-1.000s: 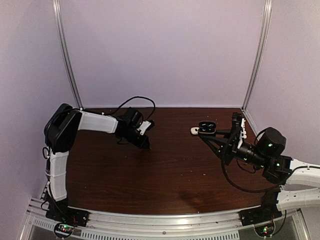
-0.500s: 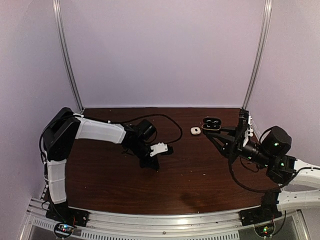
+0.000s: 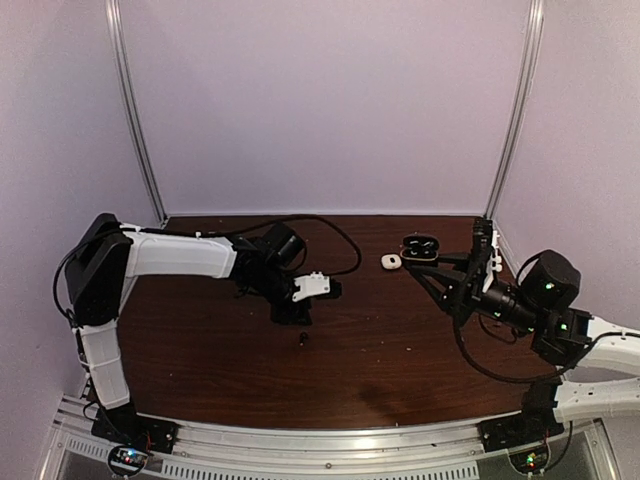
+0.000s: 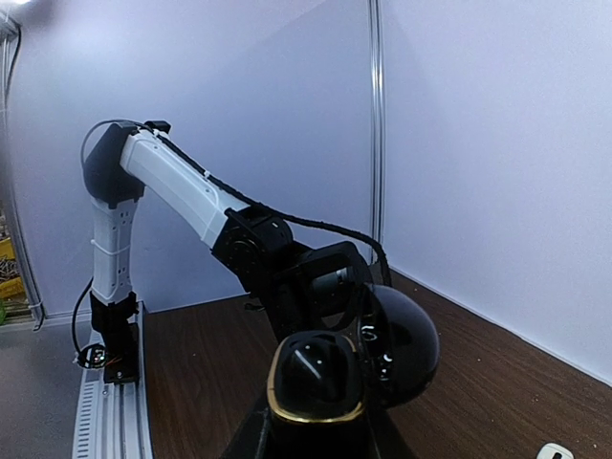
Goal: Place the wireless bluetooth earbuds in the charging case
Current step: Move the left earbud to the center of the board.
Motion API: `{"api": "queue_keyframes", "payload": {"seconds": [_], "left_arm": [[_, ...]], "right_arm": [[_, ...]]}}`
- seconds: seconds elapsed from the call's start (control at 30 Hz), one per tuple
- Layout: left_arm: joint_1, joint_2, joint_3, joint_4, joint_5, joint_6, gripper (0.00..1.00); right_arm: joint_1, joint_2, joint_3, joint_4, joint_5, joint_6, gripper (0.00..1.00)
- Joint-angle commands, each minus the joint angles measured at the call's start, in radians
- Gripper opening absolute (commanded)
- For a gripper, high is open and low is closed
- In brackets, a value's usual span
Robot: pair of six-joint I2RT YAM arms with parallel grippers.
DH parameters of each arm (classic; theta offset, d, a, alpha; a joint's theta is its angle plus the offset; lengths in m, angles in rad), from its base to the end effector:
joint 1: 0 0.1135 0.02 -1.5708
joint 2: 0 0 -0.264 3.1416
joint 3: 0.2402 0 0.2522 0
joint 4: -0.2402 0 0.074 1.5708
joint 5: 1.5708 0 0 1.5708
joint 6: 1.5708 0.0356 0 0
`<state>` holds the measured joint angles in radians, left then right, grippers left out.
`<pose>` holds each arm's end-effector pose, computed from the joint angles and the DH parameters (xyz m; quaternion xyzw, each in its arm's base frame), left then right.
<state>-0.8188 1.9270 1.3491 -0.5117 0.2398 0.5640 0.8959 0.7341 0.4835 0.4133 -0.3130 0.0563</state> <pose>0.2672 -0.2981 0.1811 0.6368 0.7246 -0.1453 0.2199 0.1056 0.1494 0.3052 -0.3691 0.5355 0.4347 0.6229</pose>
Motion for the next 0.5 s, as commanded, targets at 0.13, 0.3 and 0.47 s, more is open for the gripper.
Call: {"api": "queue_keyframes", "payload": {"seconds": [0.13,0.3,0.47], "left_arm": [[0.004,-0.077,-0.03,0.141,-0.109,-0.481,0.4],[-0.009,-0.154,-0.118,0.162,-0.171,-0.947,0.36],[-0.095,-0.131,-0.114,0.069,-0.361,-1.084,0.42]], "right_arm": [[-0.007,-0.016,0.032,-0.01,0.029,0.007,0.0],[-0.007,-0.037,0.024,-0.021,0.049,0.005,0.0],[-0.007,-0.036,0.02,-0.021,0.048,0.009,0.0]]}}
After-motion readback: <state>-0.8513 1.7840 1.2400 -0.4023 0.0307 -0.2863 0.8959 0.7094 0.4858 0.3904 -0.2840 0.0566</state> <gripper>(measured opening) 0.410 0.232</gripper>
